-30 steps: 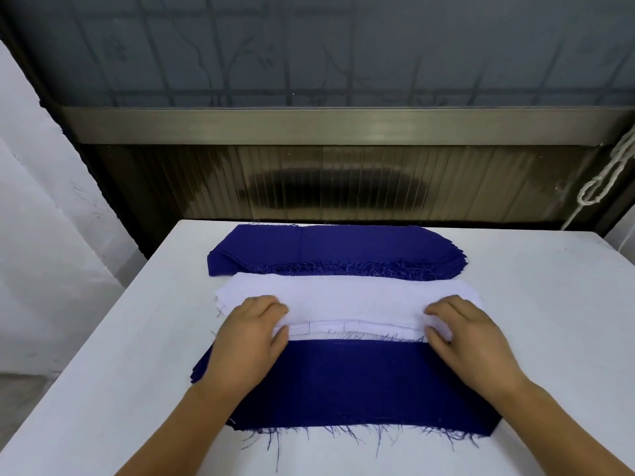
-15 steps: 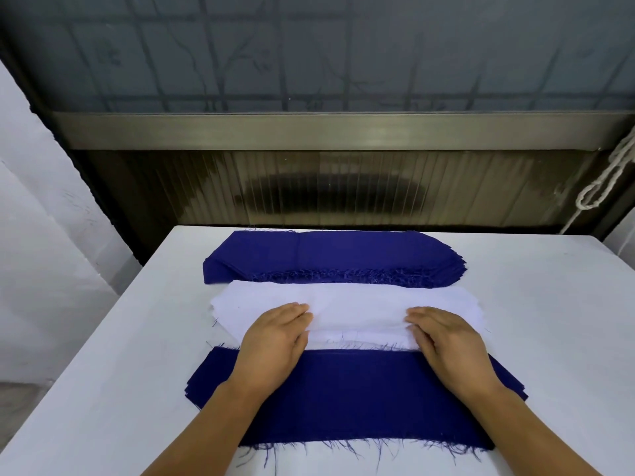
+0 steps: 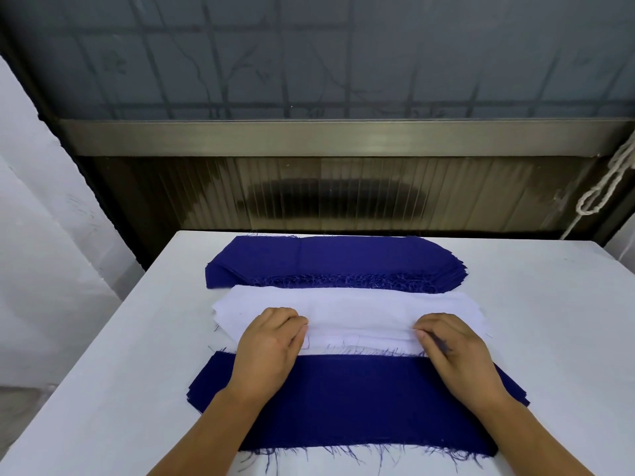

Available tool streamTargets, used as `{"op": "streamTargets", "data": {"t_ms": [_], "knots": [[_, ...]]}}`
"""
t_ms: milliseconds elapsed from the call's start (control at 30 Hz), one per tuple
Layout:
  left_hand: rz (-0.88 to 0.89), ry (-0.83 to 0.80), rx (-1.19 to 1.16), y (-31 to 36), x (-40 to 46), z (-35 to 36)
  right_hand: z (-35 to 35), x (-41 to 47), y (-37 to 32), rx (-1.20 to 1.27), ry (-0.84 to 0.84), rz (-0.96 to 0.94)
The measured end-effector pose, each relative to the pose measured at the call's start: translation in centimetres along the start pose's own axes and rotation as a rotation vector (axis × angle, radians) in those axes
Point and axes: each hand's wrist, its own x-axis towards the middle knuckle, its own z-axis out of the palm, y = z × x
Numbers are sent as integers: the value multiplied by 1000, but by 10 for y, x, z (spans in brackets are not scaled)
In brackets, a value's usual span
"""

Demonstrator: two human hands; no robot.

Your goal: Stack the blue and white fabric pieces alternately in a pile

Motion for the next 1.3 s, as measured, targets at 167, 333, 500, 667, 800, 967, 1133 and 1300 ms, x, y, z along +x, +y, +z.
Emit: {"op": "streamTargets", "data": {"t_ms": [167,333,500,667,800,967,1133,1300], "knots": [[5,24,30,4,-2,-19,-13,-1,-14,-38,29,-54],[-117,-122,-167,11,-15,-65,-44,-19,-36,27,-86,-8],[-247,-576,-368,-2,-15,-106,-71,-33,-42,-5,-289,-11],[-346,-595,-282,-8,-2,-104,-73,-20,-42,-19,-359,112],[-266,-160,-159,-3,2,-97,-70,-11,-46,-79,-16,101],[-39,43,-53,-5,-23,-91,-61,-27,-32,-240,213,-208],[132,-143,52,-8,-72,-61,-37,-63,-7,-275,74,-375],[88,-142,12,-9,-81,-54,-29,-72,2,-224,75,-319]]}}
